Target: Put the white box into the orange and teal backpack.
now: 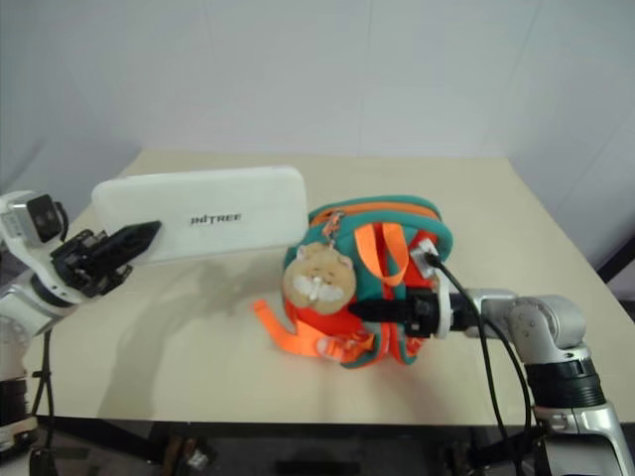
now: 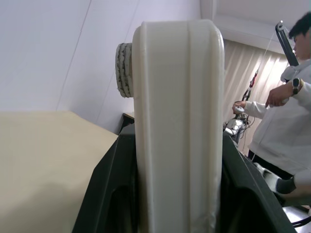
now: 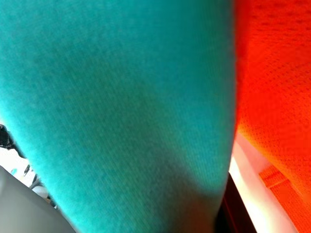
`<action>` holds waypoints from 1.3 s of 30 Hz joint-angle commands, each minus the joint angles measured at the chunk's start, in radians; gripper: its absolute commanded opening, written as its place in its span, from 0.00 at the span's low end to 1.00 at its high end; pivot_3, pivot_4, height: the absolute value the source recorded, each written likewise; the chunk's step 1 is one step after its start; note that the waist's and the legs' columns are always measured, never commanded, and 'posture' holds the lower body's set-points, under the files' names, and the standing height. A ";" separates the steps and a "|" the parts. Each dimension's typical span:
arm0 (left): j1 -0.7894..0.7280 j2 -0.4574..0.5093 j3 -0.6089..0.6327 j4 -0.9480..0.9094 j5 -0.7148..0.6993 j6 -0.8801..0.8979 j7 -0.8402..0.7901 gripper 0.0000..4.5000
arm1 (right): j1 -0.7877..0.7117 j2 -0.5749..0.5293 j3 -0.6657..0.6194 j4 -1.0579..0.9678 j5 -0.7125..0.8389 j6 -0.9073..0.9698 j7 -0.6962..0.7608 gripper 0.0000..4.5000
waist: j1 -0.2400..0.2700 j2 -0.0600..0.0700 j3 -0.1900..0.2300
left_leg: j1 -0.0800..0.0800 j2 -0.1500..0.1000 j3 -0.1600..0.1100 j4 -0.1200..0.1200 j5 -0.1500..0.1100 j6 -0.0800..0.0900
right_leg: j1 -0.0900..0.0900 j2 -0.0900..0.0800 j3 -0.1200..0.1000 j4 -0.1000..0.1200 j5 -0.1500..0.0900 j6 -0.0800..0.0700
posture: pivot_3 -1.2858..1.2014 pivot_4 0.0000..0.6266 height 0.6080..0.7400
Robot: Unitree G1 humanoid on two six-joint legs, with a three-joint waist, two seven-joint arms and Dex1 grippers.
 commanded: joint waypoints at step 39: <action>-0.446 -0.226 -0.537 0.219 0.574 -0.294 -0.158 0.30 | 0.027 0.104 -0.017 -0.051 -0.028 -0.047 -0.039 0.01 | -0.002 0.000 0.000 | -0.003 0.000 0.000 0.007 -0.002 0.003 | 0.000 0.000 0.001 0.001 0.001 0.003 | 0.52 0.24 1.00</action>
